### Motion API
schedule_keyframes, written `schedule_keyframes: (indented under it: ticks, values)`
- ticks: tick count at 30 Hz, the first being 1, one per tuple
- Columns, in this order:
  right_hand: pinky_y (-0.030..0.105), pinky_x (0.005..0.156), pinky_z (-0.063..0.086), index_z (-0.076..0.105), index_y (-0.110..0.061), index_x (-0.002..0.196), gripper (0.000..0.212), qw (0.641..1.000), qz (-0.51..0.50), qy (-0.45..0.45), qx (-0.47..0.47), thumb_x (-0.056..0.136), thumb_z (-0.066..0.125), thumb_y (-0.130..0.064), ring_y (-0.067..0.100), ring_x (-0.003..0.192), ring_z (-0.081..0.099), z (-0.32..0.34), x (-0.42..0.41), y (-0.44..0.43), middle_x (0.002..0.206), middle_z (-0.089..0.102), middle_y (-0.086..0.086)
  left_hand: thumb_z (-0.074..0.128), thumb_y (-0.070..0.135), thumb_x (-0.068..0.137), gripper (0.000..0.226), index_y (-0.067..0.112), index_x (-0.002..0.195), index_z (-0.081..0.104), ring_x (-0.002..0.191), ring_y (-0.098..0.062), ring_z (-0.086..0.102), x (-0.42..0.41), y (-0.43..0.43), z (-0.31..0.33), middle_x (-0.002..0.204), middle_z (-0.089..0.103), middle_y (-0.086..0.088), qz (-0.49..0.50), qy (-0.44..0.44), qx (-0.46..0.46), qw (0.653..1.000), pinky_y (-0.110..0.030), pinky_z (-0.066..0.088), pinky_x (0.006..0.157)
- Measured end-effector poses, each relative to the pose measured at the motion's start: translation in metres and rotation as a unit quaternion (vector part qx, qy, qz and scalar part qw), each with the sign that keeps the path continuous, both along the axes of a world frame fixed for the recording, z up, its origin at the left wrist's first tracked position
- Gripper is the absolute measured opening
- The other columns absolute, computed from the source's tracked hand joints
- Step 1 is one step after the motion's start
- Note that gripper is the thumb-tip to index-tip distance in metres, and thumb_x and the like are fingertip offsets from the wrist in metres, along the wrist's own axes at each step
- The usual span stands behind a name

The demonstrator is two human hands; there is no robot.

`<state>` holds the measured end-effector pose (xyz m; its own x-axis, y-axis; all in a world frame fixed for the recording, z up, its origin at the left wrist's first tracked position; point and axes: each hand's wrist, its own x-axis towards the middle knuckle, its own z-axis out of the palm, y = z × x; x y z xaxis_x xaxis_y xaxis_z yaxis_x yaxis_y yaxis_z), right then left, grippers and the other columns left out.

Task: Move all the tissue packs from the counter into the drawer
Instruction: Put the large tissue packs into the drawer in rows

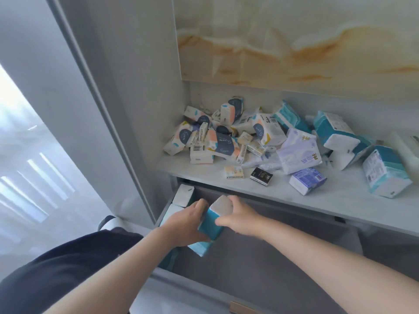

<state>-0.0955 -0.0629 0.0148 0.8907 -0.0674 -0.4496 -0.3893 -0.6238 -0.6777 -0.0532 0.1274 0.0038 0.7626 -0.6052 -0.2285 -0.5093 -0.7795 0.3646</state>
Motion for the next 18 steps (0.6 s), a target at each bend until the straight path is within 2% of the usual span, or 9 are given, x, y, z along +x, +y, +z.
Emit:
schedule_keyframes:
  ticks: [2, 5, 8, 12, 15, 18]
  values:
    - [0.029, 0.077, 0.049, 0.03, -0.023, 0.144, 0.086, 0.999, 0.028, 0.0, -0.043, 0.07, 0.075, -0.03, 0.019, 0.107, 0.053, -0.011, 0.004, 0.007, 0.133, 0.041, 0.001, 0.075, 0.036, 0.079, 0.072, 0.029, 0.135, 0.029, 0.108, -0.018, 0.053, 0.015, 0.012, -0.007, 0.13, 0.049, 0.004, -0.043, -0.019, 0.059, 0.997, -0.037, 0.05, 0.09]
    - [0.029, 0.078, 0.051, 0.031, -0.035, 0.142, 0.088, 0.996, 0.036, 0.002, -0.077, 0.069, 0.076, -0.019, 0.024, 0.107, 0.051, -0.032, 0.011, 0.019, 0.13, 0.034, 0.005, 0.063, 0.028, 0.09, 0.074, 0.028, 0.151, 0.02, 0.128, -0.024, 0.043, 0.038, 0.027, -0.016, 0.142, 0.041, -0.001, -0.034, -0.051, 0.126, 0.99, -0.039, 0.043, 0.103]
    - [0.032, 0.065, 0.057, 0.032, -0.05, 0.138, 0.086, 0.997, 0.001, -0.018, -0.079, 0.07, 0.074, -0.015, 0.029, 0.092, 0.057, -0.051, 0.026, 0.036, 0.117, 0.041, 0.005, 0.054, 0.019, 0.093, 0.066, 0.023, 0.152, 0.024, 0.134, -0.024, 0.039, 0.055, 0.036, -0.026, 0.147, 0.038, -0.001, -0.001, -0.055, 0.141, 0.988, -0.038, 0.042, 0.105]
    - [0.038, 0.054, 0.061, 0.031, -0.053, 0.136, 0.087, 0.997, -0.064, -0.001, -0.035, 0.072, 0.075, -0.013, 0.029, 0.084, 0.065, -0.065, 0.049, 0.059, 0.116, 0.056, 0.004, 0.052, 0.013, 0.091, 0.068, 0.021, 0.153, 0.024, 0.142, -0.024, 0.03, 0.065, 0.037, -0.039, 0.156, 0.027, 0.0, 0.015, -0.005, 0.132, 0.991, -0.041, 0.04, 0.109]
    - [0.041, 0.059, 0.062, 0.028, -0.051, 0.143, 0.089, 0.995, -0.098, 0.013, -0.031, 0.076, 0.074, -0.015, 0.028, 0.088, 0.066, -0.074, 0.058, 0.07, 0.119, 0.057, -0.001, 0.052, 0.016, 0.091, 0.067, 0.019, 0.152, 0.025, 0.142, -0.025, 0.028, 0.07, 0.036, -0.049, 0.156, 0.024, -0.001, 0.024, 0.007, 0.131, 0.991, -0.042, 0.04, 0.109]
    - [0.044, 0.073, 0.062, 0.019, -0.044, 0.15, 0.093, 0.992, -0.12, -0.004, -0.023, 0.08, 0.076, -0.022, 0.031, 0.103, 0.062, -0.086, 0.062, 0.075, 0.124, 0.052, -0.002, 0.055, 0.018, 0.089, 0.071, 0.02, 0.152, 0.022, 0.137, -0.027, 0.032, 0.072, 0.034, -0.055, 0.15, 0.03, -0.005, 0.028, -0.026, 0.129, 0.991, -0.039, 0.038, 0.109]
